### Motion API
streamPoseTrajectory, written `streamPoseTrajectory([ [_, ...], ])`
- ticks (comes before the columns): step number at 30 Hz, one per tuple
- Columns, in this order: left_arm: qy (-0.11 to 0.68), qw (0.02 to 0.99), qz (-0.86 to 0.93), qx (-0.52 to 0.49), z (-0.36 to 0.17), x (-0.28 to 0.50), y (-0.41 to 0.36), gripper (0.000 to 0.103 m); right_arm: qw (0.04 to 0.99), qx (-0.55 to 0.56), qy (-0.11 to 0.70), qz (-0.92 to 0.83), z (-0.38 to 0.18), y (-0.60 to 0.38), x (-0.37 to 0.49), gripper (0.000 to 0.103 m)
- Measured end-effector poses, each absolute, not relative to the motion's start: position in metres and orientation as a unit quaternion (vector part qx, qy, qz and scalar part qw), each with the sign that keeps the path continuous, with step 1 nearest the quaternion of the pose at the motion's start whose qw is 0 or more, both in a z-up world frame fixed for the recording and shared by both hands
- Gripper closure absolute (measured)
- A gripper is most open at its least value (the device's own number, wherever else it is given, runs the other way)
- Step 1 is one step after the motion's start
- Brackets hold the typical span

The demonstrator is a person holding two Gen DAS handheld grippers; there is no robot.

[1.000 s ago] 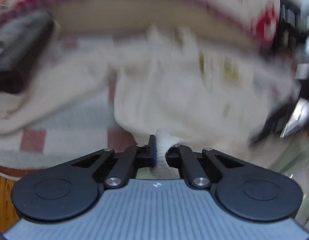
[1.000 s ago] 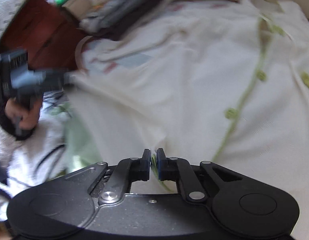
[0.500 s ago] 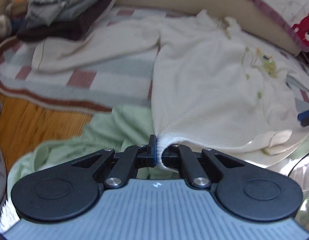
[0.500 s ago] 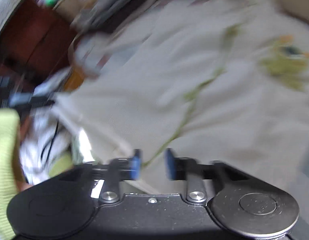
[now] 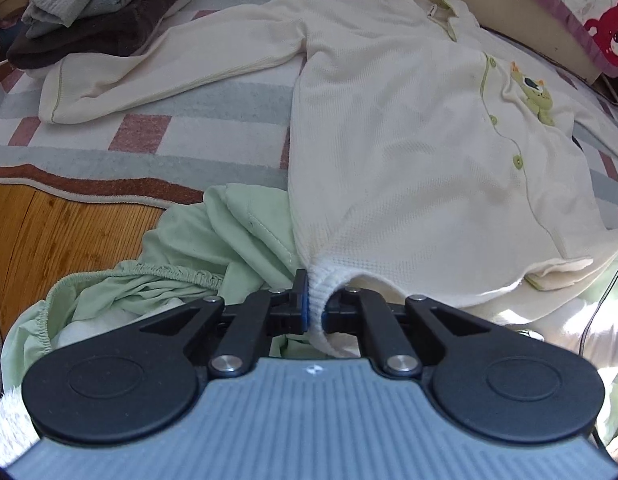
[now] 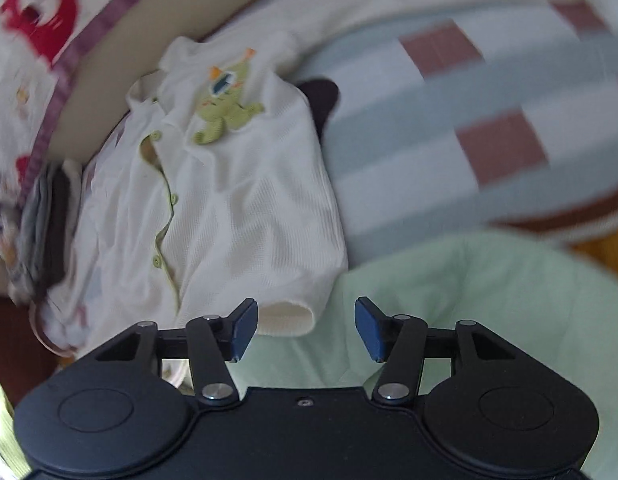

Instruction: Fold clothes

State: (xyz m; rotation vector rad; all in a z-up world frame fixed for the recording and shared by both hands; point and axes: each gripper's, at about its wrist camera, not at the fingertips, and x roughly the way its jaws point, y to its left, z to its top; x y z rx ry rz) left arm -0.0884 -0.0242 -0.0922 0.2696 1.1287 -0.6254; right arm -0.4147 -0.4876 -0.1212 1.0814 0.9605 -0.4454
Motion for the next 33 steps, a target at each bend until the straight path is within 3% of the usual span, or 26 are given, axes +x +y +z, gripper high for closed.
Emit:
streamPoseTrajectory([
  [5,0.532,0.789,-0.281,0.125,-0.094,-0.085,-0.026,0.098,0.662,0.609,0.395,-0.187,-0.145,-0.483,-0.411,0.043],
  [13,0.539,0.785,-0.279,0.124,-0.098,-0.080,-0.028,0.097,0.652,0.609,0.391,-0.225,-0.154,-0.490,-0.392,0.041],
  [14,0.537,0.786,-0.280,0.126,-0.099,-0.079,-0.029,0.097,0.655,0.603,0.393,-0.229,-0.158,-0.492,-0.392,0.045],
  [15,0.529,0.789,-0.285,0.129,-0.098,-0.078,-0.032,0.098,0.659,0.596,0.394,-0.233,-0.161,-0.493,-0.392,0.058],
  [16,0.522,0.791,-0.289,0.133,-0.098,-0.078,-0.035,0.099,0.672,0.578,0.398,-0.237,-0.160,-0.492,-0.390,0.096],
  [22,0.385,0.847,-0.337,0.142,-0.045,-0.099,-0.041,0.100,0.764,0.523,0.318,-0.202,-0.090,-0.483,-0.402,0.096],
  [28,0.367,0.855,-0.347,0.116,0.014,-0.120,-0.005,0.101,0.818,0.452,0.298,-0.194,-0.008,-0.451,-0.443,0.096],
  [33,0.418,0.838,-0.332,0.108,0.005,-0.139,0.021,0.101,0.790,0.470,0.319,-0.230,-0.028,-0.434,-0.476,0.096],
])
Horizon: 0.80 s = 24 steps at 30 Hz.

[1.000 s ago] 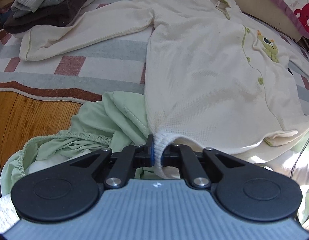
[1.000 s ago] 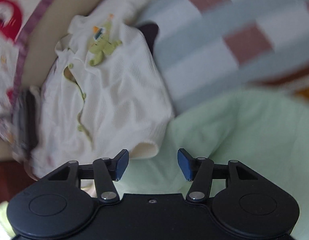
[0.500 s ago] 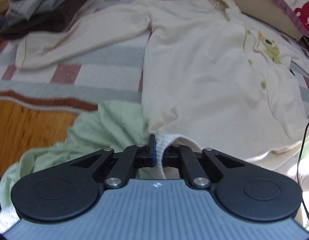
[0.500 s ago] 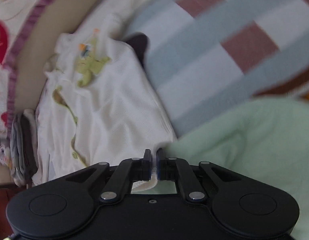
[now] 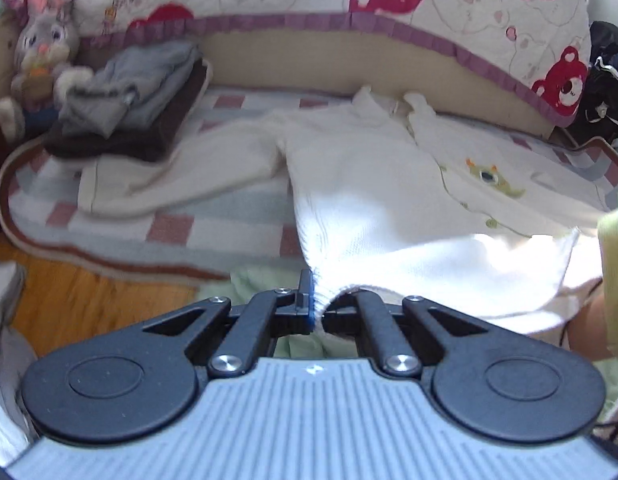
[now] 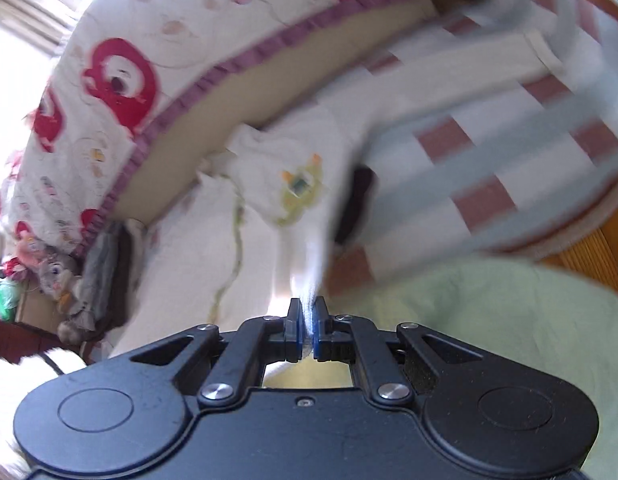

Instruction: Fold clothes

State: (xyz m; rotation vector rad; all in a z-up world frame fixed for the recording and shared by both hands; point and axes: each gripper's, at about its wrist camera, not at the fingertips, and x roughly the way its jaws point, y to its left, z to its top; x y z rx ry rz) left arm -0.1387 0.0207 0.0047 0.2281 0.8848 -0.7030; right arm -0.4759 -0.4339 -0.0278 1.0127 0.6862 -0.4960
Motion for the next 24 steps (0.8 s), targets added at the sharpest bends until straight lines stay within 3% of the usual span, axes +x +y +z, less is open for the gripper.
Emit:
streamPoseTrajectory([
  [5,0.486,0.809,-0.298,0.146,-0.054,-0.146,0.015,0.101,0.744,0.482,0.381,-0.262,-0.080,-0.431,-0.482,0.096],
  [9,0.505,0.799,-0.291,0.148,-0.065,-0.141,0.016,0.101,0.736,0.450,0.432,-0.264,-0.093,-0.429,-0.474,0.096],
  [13,0.517,0.784,-0.294,0.174,-0.065,-0.138,0.009,0.096,0.734,0.432,0.456,-0.256,-0.096,-0.427,-0.465,0.086],
  [14,0.517,0.780,-0.304,0.179,-0.060,-0.139,0.007,0.091,0.733,0.426,0.463,-0.260,-0.093,-0.426,-0.463,0.071],
  [16,0.498,0.782,-0.330,0.179,-0.043,-0.139,0.009,0.056,0.732,0.421,0.462,-0.272,-0.082,-0.427,-0.462,0.050],
  [18,0.461,0.798,-0.348,0.171,-0.017,-0.136,0.017,0.043,0.735,0.416,0.462,-0.272,-0.064,-0.424,-0.456,0.049],
  [24,0.385,0.841,-0.371,0.079,0.058,-0.104,0.054,0.032,0.770,0.291,0.496,-0.275,0.017,-0.411,-0.400,0.049],
])
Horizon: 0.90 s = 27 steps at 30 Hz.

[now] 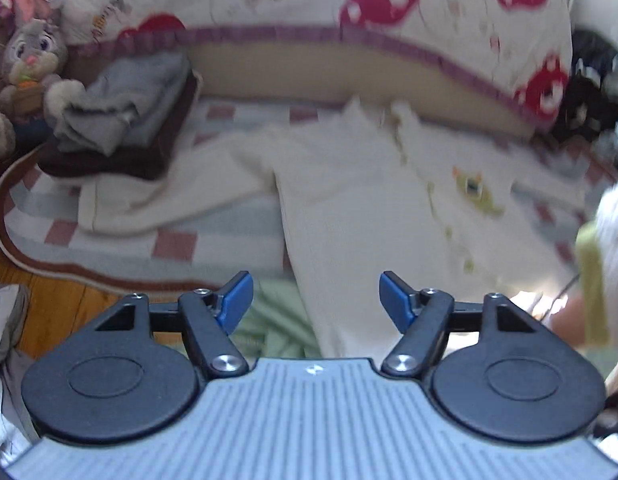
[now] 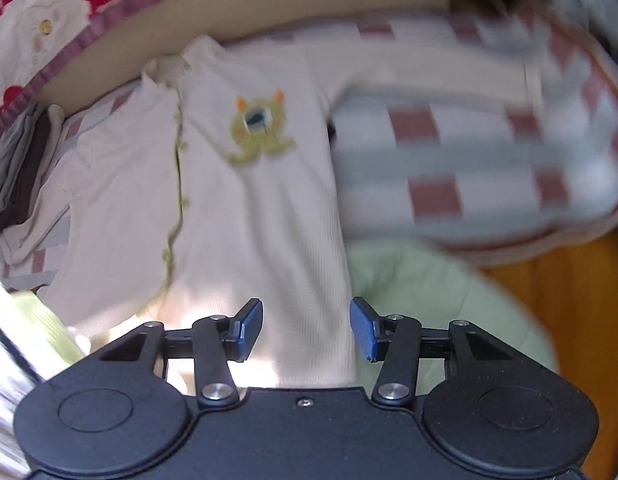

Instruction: Fold clothes

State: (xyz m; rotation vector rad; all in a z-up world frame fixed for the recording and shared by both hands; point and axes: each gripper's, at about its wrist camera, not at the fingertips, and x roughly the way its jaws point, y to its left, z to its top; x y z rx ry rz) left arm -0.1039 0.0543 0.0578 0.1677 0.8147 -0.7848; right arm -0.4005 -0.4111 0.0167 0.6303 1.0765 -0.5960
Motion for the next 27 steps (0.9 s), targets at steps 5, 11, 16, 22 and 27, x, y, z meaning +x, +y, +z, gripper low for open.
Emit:
streamPoseTrajectory([
  [5,0.371,0.858,-0.343,0.086,0.056,-0.069,0.032,0.029,0.816,0.272,0.448,-0.242,0.091,-0.431,-0.336,0.049],
  [11,0.427,0.849,-0.305,0.056,0.027,0.008,-0.027,0.029,0.802,0.369,0.468,-0.040,0.120,-0.431,-0.189,0.048],
  [16,0.459,0.853,-0.249,0.011,0.003,0.085,-0.066,0.030,0.812,0.130,0.568,0.030,0.082,-0.362,-0.039,0.036],
  [22,0.485,0.858,-0.124,-0.112,-0.086,0.133,-0.031,0.064,0.838,-0.082,0.522,0.139,0.006,-0.285,0.046,0.062],
  [27,0.485,0.861,-0.051,-0.142,-0.132,0.153,0.030,0.065,0.893,-0.082,0.387,0.214,-0.039,-0.259,0.053,0.062],
])
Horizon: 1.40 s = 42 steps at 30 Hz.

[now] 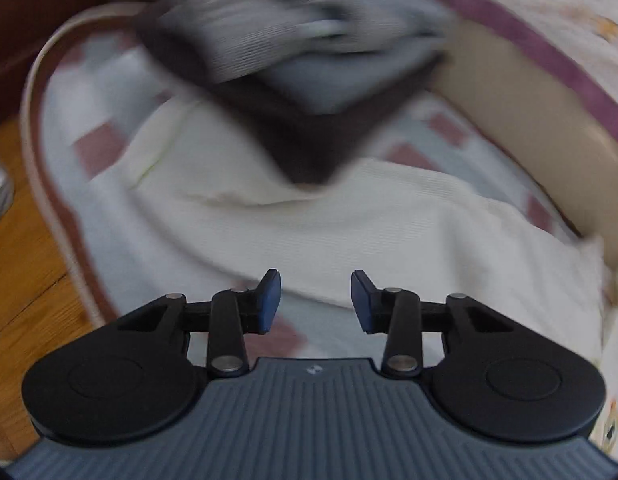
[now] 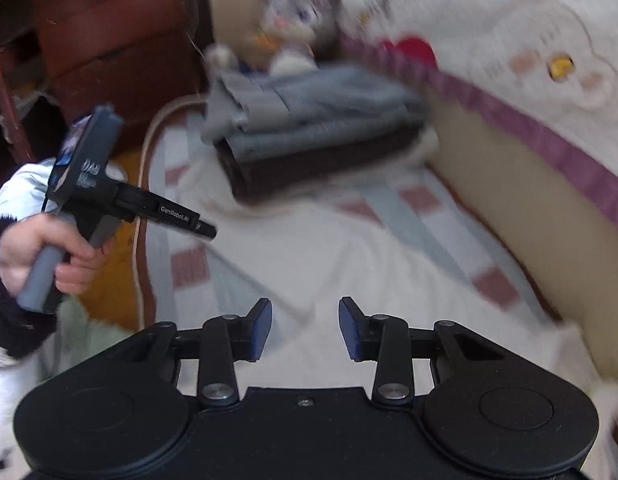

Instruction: Fold clothes

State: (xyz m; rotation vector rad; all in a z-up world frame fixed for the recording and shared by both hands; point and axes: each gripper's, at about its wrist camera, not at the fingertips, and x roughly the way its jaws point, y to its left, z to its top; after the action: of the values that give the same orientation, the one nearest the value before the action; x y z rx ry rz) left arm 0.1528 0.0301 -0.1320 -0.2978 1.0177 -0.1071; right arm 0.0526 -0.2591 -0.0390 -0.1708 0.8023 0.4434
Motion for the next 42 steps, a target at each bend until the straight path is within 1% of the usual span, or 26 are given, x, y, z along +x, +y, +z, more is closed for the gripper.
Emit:
streamPoseTrajectory([
  [2,0.481,0.857,-0.028,-0.182,-0.142,0.162,0.056,0.065,0.891,-0.076,0.396,0.209,-0.065,-0.253,0.068,0.062],
  [4,0.472,0.862,0.001,-0.186,-0.150,0.167,0.070,0.060,0.885,-0.053,0.418,0.198,-0.090,-0.248,0.083,0.062],
  [5,0.467,0.864,0.016,-0.187,-0.155,0.170,0.077,0.060,0.881,-0.041,0.430,0.192,-0.103,-0.246,0.091,0.062],
  [9,0.467,0.858,0.041,-0.211,-0.175,0.176,0.097,0.058,0.868,-0.002,0.462,0.181,-0.129,-0.241,0.108,0.061],
  [12,0.476,0.850,0.037,-0.223,-0.188,0.183,0.100,0.055,0.862,0.005,0.475,0.178,-0.137,-0.241,0.107,0.053],
  [16,0.445,0.874,0.047,-0.188,-0.195,0.198,0.080,0.039,0.864,0.016,0.477,0.158,-0.151,-0.240,0.110,0.042],
  [18,0.430,0.887,0.052,-0.158,-0.199,0.204,0.069,0.037,0.866,0.029,0.479,0.138,-0.157,-0.244,0.107,0.042],
  [20,0.413,0.900,0.058,-0.126,-0.203,0.204,0.060,0.044,0.865,0.043,0.484,0.126,-0.163,-0.249,0.104,0.042],
  [21,0.404,0.906,0.060,-0.109,-0.203,0.204,0.056,0.079,0.864,0.045,0.486,0.120,-0.167,-0.251,0.102,0.042],
  [22,0.401,0.910,0.058,-0.092,-0.203,0.203,0.054,0.096,0.864,0.047,0.488,0.115,-0.170,-0.253,0.100,0.042],
  [25,0.367,0.923,0.072,-0.087,-0.189,0.197,0.057,0.096,0.861,0.070,0.492,0.109,-0.178,-0.255,0.095,0.042],
  [28,0.301,0.947,0.097,-0.052,-0.157,0.189,0.059,0.096,0.858,0.100,0.491,0.112,-0.179,-0.253,0.083,0.042],
  [31,0.284,0.952,0.091,-0.074,-0.145,0.189,0.068,0.096,0.846,0.113,0.507,0.122,-0.183,-0.245,0.069,0.041],
  [33,0.292,0.948,0.097,-0.079,-0.151,0.191,0.070,0.096,0.840,0.113,0.514,0.132,-0.186,-0.236,0.063,0.040],
  [35,0.298,0.945,0.104,-0.083,-0.156,0.194,0.071,0.096,0.841,0.100,0.513,0.137,-0.187,-0.226,0.061,0.033],
  [36,0.299,0.944,0.105,-0.088,-0.157,0.194,0.072,0.096,0.843,0.081,0.513,0.141,-0.187,-0.218,0.061,0.032],
  [37,0.301,0.943,0.107,-0.093,-0.158,0.194,0.072,0.096,0.843,0.062,0.514,0.146,-0.187,-0.211,0.061,0.032],
  [38,0.302,0.942,0.108,-0.098,-0.158,0.195,0.073,0.096,0.843,0.042,0.514,0.151,-0.187,-0.204,0.062,0.035],
  [40,0.300,0.942,0.109,-0.105,-0.159,0.197,0.076,0.096,0.834,0.063,0.520,0.176,-0.187,-0.195,0.055,0.043],
  [42,0.291,0.944,0.113,-0.106,-0.157,0.195,0.078,0.096,0.826,0.080,0.522,0.196,-0.188,-0.186,0.047,0.043],
])
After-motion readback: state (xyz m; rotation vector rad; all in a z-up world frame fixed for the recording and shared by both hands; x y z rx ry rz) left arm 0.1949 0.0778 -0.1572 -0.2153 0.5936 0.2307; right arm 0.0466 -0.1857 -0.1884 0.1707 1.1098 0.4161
